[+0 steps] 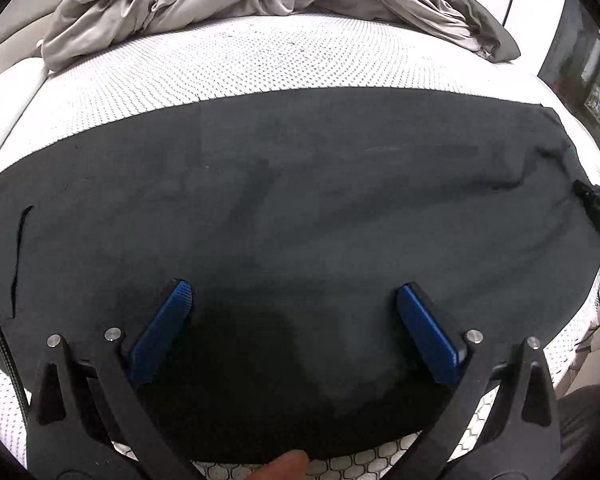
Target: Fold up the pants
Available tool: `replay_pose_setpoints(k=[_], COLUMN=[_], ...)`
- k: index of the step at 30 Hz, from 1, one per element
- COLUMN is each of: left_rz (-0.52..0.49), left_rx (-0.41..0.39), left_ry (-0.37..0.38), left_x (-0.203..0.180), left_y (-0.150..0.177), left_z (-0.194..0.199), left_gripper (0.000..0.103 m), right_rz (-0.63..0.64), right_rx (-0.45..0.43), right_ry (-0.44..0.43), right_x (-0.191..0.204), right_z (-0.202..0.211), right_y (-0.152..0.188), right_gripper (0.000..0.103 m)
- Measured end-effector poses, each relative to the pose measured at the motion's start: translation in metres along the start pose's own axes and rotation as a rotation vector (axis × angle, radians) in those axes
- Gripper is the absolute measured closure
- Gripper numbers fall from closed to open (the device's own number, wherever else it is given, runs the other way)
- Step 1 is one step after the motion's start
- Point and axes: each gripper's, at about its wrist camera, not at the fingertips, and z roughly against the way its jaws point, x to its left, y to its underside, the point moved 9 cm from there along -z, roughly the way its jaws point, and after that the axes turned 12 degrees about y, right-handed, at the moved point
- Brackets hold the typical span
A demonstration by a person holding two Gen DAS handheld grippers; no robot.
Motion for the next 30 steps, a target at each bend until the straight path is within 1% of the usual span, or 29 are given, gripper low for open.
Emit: replay_pose_setpoints(k=[2, 3, 4, 6, 7, 8, 10, 11, 12, 13, 14, 15, 16, 17, 18, 19, 20, 22, 23, 24, 25, 26, 27, 28, 29, 30], left_rz=[0.014, 0.023, 0.026, 0.009, -0.002, -0.020, -0.039, -0.049, -0.063, -0.072, -0.075, -0.057, -0.029, -0.013, -0.011, -0.020, -0.030, -0.050, -0.067, -0.070, -0.062, -0.044, -0.027, -0.019, -0.017, -0.020], left_rx=[-0.024, -0.051, -0.078, -0.117, -0.118, -0.110, -0.079, -0.052, -0.011, 0.023, 0.063, 0.058, 0.041, 0.030, 0.026, 0.028, 0.029, 0.030, 0.038, 0.042, 0.047, 0.050, 0.039, 0.014, -0.022, -0.066], left_ry=[0.013, 0.030, 0.036, 0.043, 0.040, 0.047, 0.060, 0.051, 0.017, -0.016, -0.044, -0.010, 0.031, 0.057, 0.080, 0.093, 0.093, 0.063, 0.034, 0.021, 0.012, 0.015, 0.029, 0.043, 0.047, 0.028], left_x=[-0.002, -0.005, -0.008, -0.016, -0.021, -0.026, -0.031, -0.031, -0.029, -0.025, -0.015, -0.012, -0.009, -0.006, -0.005, -0.004, -0.004, -0.005, -0.007, -0.008, -0.009, -0.010, -0.012, -0.013, -0.015, -0.016], left_y=[-0.005, -0.012, -0.019, -0.037, -0.045, -0.055, -0.065, -0.066, -0.061, -0.056, -0.050, -0.047, -0.047, -0.048, -0.049, -0.049, -0.048, -0.047, -0.047, -0.047, -0.047, -0.048, -0.052, -0.054, -0.060, -0.069], left_z=[0.008, 0.013, 0.017, 0.020, 0.017, 0.010, -0.008, -0.019, -0.032, -0.043, -0.054, -0.059, -0.058, -0.056, -0.054, -0.054, -0.055, -0.057, -0.058, -0.058, -0.056, -0.052, -0.046, -0.041, -0.035, -0.030], left_gripper=[0.001, 0.001, 0.001, 0.001, 0.001, 0.001, 0.001, 0.001, 0.001, 0.001, 0.000, 0.000, 0.001, 0.001, 0.001, 0.001, 0.001, 0.001, 0.001, 0.001, 0.001, 0.001, 0.001, 0.001, 0.001, 0.001], right_rz=[-0.017, -0.021, -0.021, 0.000, 0.016, 0.047, 0.111, 0.174, 0.231, 0.329, 0.401, 0.467, 0.505, 0.510, 0.482, 0.434, 0.336, 0.202, 0.103, 0.042, 0.008, 0.006, 0.017, 0.029, 0.040, 0.047], right_rx=[-0.032, -0.068, -0.095, -0.123, -0.126, -0.115, -0.081, -0.058, -0.053, -0.046, -0.046, -0.054, -0.070, -0.080, -0.068, -0.057, -0.038, 0.006, 0.036, 0.046, 0.045, 0.039, 0.017, -0.020, -0.052, -0.086], right_ry=[0.024, 0.040, 0.028, -0.076, -0.133, -0.216, -0.317, -0.352, -0.360, -0.348, -0.316, -0.278, -0.265, -0.281, -0.264, -0.213, -0.115, 0.028, 0.048, 0.023, 0.001, 0.006, 0.032, 0.048, 0.038, 0.015], right_x=[-0.004, -0.002, 0.001, 0.032, 0.049, 0.079, 0.127, 0.162, 0.184, 0.210, 0.227, 0.232, 0.229, 0.220, 0.203, 0.175, 0.141, 0.089, 0.064, 0.055, 0.052, 0.052, 0.051, 0.053, 0.056, 0.065], right_z=[0.013, 0.027, 0.032, 0.057, 0.063, 0.071, 0.079, 0.079, 0.078, 0.075, 0.071, 0.067, 0.065, 0.063, 0.058, 0.049, 0.029, 0.000, -0.013, -0.015, -0.011, -0.006, 0.007, 0.024, 0.036, 0.052], right_y=[-0.010, -0.017, -0.026, -0.037, -0.041, -0.044, -0.043, -0.039, -0.036, -0.029, -0.019, -0.012, -0.007, -0.006, -0.005, -0.007, -0.022, -0.028, -0.028, -0.028, -0.028, -0.030, -0.032, -0.036, -0.044, -0.050], right_gripper=[0.005, 0.005, 0.005, 0.005, 0.005, 0.005, 0.005, 0.005, 0.005, 0.005, 0.005, 0.006, 0.006, 0.006, 0.005, 0.005, 0.004, 0.005, 0.005, 0.005, 0.005, 0.005, 0.006, 0.006, 0.006, 0.006])
